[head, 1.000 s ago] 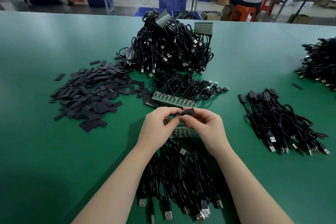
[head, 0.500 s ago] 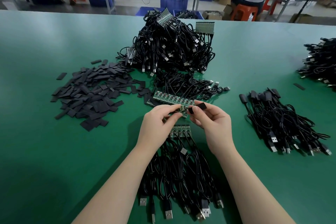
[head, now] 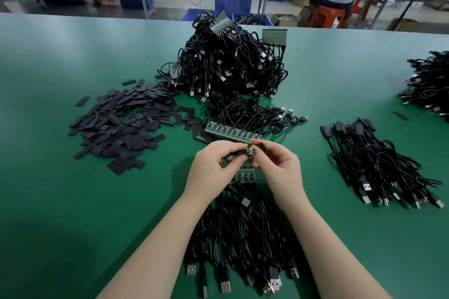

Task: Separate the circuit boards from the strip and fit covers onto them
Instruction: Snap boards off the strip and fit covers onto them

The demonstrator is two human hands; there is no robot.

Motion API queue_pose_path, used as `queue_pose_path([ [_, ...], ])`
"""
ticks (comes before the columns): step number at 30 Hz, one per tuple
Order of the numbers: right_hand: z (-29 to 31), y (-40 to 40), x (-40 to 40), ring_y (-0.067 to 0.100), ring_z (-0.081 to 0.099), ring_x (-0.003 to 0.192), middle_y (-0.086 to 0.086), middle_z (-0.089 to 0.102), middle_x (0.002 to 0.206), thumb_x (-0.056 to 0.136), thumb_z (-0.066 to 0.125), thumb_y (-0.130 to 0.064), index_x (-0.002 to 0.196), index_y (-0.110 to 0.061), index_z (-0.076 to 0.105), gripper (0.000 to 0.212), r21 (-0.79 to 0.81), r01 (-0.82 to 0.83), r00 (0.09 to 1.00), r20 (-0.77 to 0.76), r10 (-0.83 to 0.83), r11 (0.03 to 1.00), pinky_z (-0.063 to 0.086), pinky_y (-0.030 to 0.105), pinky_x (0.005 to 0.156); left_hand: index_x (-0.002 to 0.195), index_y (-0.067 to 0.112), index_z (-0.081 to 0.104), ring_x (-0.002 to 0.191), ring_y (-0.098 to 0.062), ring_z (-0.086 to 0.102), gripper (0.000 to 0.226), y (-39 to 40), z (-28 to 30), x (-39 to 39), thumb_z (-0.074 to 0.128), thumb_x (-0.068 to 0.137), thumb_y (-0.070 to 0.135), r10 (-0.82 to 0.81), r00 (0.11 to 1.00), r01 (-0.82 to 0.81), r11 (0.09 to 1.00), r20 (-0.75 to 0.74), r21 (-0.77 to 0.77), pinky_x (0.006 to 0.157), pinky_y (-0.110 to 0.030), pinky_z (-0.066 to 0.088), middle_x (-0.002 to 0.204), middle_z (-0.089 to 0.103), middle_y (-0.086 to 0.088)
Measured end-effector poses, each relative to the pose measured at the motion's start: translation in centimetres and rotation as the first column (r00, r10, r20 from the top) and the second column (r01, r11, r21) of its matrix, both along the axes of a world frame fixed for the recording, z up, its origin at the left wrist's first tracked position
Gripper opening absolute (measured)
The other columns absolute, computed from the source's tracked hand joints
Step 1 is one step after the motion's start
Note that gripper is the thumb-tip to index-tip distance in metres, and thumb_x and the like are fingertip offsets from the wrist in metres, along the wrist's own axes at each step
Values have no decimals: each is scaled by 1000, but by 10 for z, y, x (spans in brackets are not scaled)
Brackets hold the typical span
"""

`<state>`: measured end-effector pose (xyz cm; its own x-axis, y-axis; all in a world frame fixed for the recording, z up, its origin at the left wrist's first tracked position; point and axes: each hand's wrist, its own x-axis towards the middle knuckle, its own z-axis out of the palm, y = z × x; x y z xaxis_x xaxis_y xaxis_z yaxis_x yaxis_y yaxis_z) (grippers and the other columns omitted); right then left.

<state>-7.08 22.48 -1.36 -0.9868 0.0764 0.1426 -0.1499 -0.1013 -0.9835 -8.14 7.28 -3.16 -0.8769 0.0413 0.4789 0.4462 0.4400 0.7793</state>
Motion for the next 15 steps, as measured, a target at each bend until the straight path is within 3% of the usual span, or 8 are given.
queue_pose_path([
  [5, -2, 1, 0, 7, 67, 71, -5, 74, 81, 90, 65, 2, 86, -28, 77, 32, -6, 12, 1000, -8, -12, 1000, 53, 16, 67, 108, 35, 73, 81, -6, 59, 28, 0, 0, 0, 68, 81, 37, -21, 998, 23, 999, 51, -41, 70, -24, 50, 94, 65, 25],
  [10, 0, 2, -1, 12, 68, 77, -3, 73, 81, 89, 70, -5, 91, -34, 79, 31, -30, -62, 998, 10, 63, 998, 54, 18, 68, 113, 34, 72, 92, -4, 63, 27, -2, -2, -1, 66, 87, 31, -13, 998, 15, 999, 57, -31, 81, -20, 51, 101, 66, 26],
  [15, 0, 4, -2, 5, 70, 76, -4, 77, 85, 84, 73, 1, 91, -28, 77, 30, 18, -53, 998, -16, 53, 998, 54, 17, 71, 110, 50, 60, 95, -2, 62, 31, -3, 0, -2, 63, 87, 30, -29, 998, 32, 998, 61, -49, 81, -17, 49, 98, 64, 34],
])
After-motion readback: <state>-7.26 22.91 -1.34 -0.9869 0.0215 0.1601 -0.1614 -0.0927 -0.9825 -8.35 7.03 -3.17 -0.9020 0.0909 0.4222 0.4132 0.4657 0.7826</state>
